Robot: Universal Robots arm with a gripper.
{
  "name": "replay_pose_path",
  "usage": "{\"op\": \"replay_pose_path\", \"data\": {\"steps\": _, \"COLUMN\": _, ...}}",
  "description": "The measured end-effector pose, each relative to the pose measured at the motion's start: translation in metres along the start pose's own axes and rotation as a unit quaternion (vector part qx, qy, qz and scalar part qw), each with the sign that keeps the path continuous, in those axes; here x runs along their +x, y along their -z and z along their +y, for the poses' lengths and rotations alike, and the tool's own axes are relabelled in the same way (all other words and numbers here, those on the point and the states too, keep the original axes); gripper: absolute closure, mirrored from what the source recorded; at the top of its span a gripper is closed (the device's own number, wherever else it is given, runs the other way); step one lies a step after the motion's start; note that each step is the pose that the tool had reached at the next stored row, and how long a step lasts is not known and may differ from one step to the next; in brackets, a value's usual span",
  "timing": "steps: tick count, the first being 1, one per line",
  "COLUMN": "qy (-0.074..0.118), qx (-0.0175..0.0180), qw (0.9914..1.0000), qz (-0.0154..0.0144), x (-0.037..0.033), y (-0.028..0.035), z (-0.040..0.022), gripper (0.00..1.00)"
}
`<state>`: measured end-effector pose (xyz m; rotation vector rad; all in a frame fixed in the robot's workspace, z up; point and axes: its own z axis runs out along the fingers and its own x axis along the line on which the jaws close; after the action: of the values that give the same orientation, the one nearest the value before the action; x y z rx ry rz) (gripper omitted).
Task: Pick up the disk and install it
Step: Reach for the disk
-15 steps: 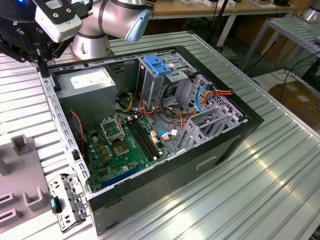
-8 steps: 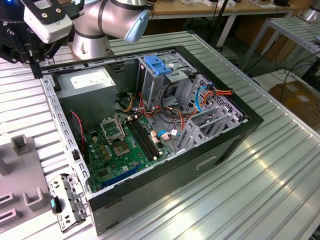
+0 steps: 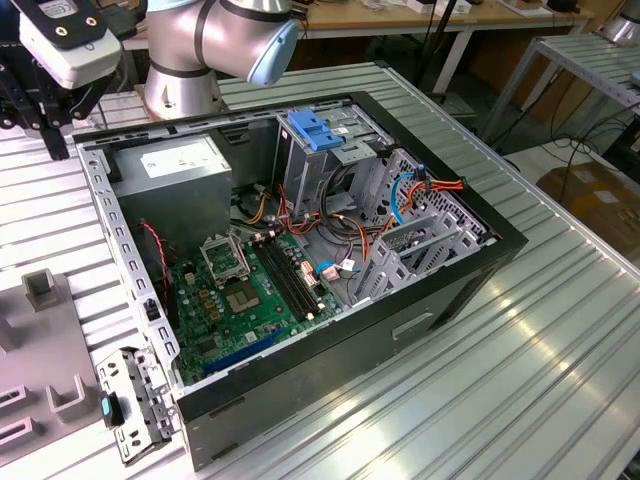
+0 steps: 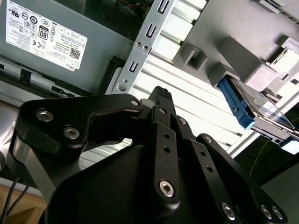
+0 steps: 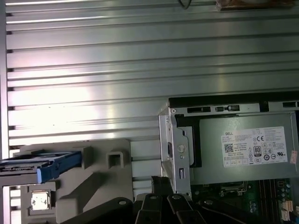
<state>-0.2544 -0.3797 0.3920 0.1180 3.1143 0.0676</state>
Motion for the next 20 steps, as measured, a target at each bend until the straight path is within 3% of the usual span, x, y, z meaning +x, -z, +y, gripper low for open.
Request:
{"op": "replay_pose_path", "data": {"steps": 7, "qy": 0.000, "qx": 0.0000, "qw": 1.00000, "qz": 0.0000, "x": 0.0164, "y": -0.0001, "z": 0.0020, "gripper": 0.89}}
{"op": "replay_pose_path", "data": {"steps": 10, "qy": 0.000, "qx": 0.0000, "qw": 1.00000, "qz": 0.0000, "x": 0.0366, "y": -0.0002, "z": 0.0068, "gripper": 0.89}}
{"op": "replay_pose_path", "data": {"steps": 17, "qy": 0.000, "qx": 0.0000, "qw": 1.00000, "qz": 0.0002, "x": 0.0778, "y": 0.0002, "z": 0.0041, "gripper": 0.89}}
{"op": "replay_pose_path", "data": {"steps": 20, "qy": 0.000, "qx": 0.0001, "qw": 1.00000, "qz": 0.0005, "x": 0.0840, "y": 0.0004, "z": 0.0036, "gripper": 0.89}}
